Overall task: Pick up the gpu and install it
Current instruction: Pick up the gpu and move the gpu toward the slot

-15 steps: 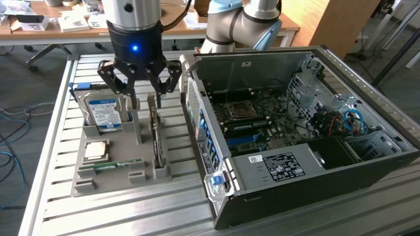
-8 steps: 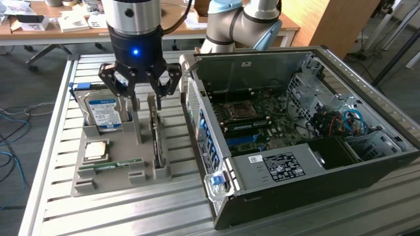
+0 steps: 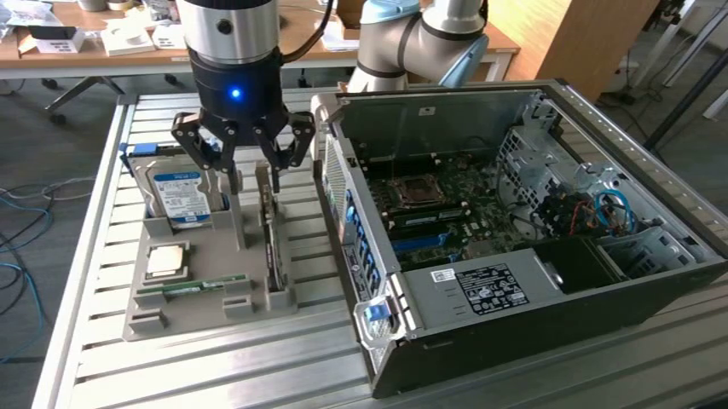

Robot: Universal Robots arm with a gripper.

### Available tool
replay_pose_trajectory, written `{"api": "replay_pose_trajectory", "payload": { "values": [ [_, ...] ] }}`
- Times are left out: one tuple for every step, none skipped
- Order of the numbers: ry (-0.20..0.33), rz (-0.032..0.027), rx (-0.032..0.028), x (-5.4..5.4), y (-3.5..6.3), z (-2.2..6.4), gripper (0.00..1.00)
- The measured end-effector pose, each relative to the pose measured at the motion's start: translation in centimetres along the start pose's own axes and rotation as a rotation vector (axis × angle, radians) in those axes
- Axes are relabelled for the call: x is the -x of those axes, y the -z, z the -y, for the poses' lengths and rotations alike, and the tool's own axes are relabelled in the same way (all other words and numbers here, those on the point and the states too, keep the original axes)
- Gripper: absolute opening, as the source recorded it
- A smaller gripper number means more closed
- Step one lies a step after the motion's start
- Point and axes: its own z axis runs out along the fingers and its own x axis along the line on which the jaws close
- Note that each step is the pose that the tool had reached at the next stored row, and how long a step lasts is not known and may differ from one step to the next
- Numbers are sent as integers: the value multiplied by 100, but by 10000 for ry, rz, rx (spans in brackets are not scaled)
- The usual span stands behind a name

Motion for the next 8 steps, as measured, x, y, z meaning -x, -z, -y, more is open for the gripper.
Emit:
{"api": "replay_pose_trajectory", "payload": {
  "values": [
    [0,0,1,0,0,0,53],
    [0,0,1,0,0,0,53],
    [0,0,0,0,0,0,53],
    [0,0,1,0,0,0,53],
    [0,1,1,0,-3,0,53],
    [0,3,5,1,-10,0,53],
    [0,3,3,0,-16,0,53],
    [0,0,1,0,-22,1,53]
  ]
}}
